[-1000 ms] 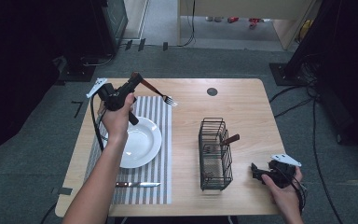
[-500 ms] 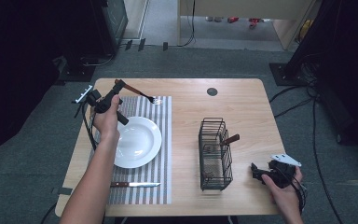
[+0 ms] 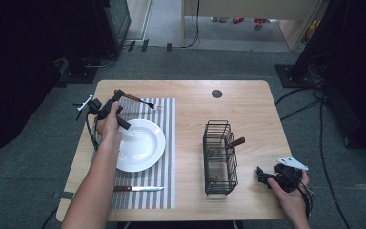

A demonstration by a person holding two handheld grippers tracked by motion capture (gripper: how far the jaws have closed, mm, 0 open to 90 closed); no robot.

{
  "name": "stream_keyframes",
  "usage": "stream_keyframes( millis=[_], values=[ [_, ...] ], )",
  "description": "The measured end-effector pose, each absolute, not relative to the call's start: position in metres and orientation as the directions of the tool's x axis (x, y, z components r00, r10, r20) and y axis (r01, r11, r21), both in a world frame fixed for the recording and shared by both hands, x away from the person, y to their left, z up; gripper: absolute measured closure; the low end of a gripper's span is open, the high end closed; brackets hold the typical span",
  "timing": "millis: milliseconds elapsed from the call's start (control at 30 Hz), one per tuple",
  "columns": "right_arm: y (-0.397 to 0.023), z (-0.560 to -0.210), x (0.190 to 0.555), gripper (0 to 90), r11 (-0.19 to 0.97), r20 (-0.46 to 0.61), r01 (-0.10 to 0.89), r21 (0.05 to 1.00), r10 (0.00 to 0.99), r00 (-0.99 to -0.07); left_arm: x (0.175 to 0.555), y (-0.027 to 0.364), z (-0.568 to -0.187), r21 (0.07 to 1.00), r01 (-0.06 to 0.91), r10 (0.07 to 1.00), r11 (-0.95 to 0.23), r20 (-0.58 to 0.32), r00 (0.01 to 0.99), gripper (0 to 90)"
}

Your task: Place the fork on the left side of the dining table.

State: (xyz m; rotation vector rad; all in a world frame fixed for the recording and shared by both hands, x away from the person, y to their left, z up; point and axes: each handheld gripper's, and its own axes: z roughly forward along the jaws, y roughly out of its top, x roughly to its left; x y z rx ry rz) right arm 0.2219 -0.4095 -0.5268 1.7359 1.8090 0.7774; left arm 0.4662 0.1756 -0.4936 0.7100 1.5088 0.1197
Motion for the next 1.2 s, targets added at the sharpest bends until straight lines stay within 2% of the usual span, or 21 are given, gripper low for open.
stream_keyframes(
  millis=[67, 333, 533, 567, 667, 700, 767, 900, 933, 967, 1200],
  values=[
    [-0.41, -0.527, 0.222, 0.0, 0.019, 0.026, 0.706, 0.708, 0.998, -0.052, 0.466, 0.176, -0.498, 0.465, 0.356, 0.473, 0.811, -0.878, 0.071, 82.4],
    [-0.41, -0.527, 0.222, 0.0, 0.019, 0.026, 0.706, 0.708, 0.998, -0.052, 0.466, 0.176, -0.509, 0.492, 0.341, 0.511, 0.801, -0.859, 0.04, 82.3],
    [-0.41, -0.527, 0.222, 0.0, 0.019, 0.026, 0.706, 0.708, 0.998, -0.052, 0.466, 0.179, -0.507, 0.494, 0.37, 0.537, 0.787, -0.844, -0.015, 79.7],
    [-0.41, -0.527, 0.222, 0.0, 0.018, 0.026, 0.706, 0.708, 0.998, -0.052, 0.466, 0.181, -0.507, 0.506, 0.395, 0.567, 0.767, -0.823, -0.046, 77.8],
    [-0.41, -0.527, 0.222, 0.0, 0.018, 0.026, 0.706, 0.708, 0.998, -0.052, 0.467, 0.181, -0.505, 0.522, 0.419, 0.593, 0.743, -0.804, -0.049, 70.6],
    [-0.41, -0.527, 0.222, 0.0, 0.018, 0.026, 0.706, 0.708, 0.998, -0.052, 0.468, 0.183, -0.503, 0.541, 0.445, 0.627, 0.714, -0.777, -0.061, 68.2],
    [-0.41, -0.527, 0.222, 0.0, 0.018, 0.026, 0.706, 0.708, 0.998, -0.052, 0.47, 0.184, -0.501, 0.532, 0.465, 0.629, 0.708, -0.774, -0.072, 62.9],
    [-0.41, -0.527, 0.222, 0.0, 0.019, 0.026, 0.706, 0.708, 0.998, -0.052, 0.473, 0.185, -0.5, 0.532, 0.489, 0.643, 0.691, -0.761, -0.08, 58.1],
    [-0.41, -0.527, 0.222, 0.0, 0.018, 0.026, 0.706, 0.708, 0.998, -0.052, 0.474, 0.185, -0.5, 0.543, 0.5, 0.662, 0.675, -0.745, -0.084, 54.2],
    [-0.41, -0.527, 0.222, 0.0, 0.019, 0.026, 0.706, 0.708, 0.998, -0.052, 0.475, 0.184, -0.5, 0.547, 0.513, 0.679, 0.661, -0.727, -0.1, 45.8],
    [-0.41, -0.527, 0.222, 0.0, 0.018, 0.026, 0.706, 0.708, 0.998, -0.052, 0.478, 0.183, -0.501, 0.551, 0.544, 0.708, 0.633, -0.696, -0.119, 34.7]
  ],
)
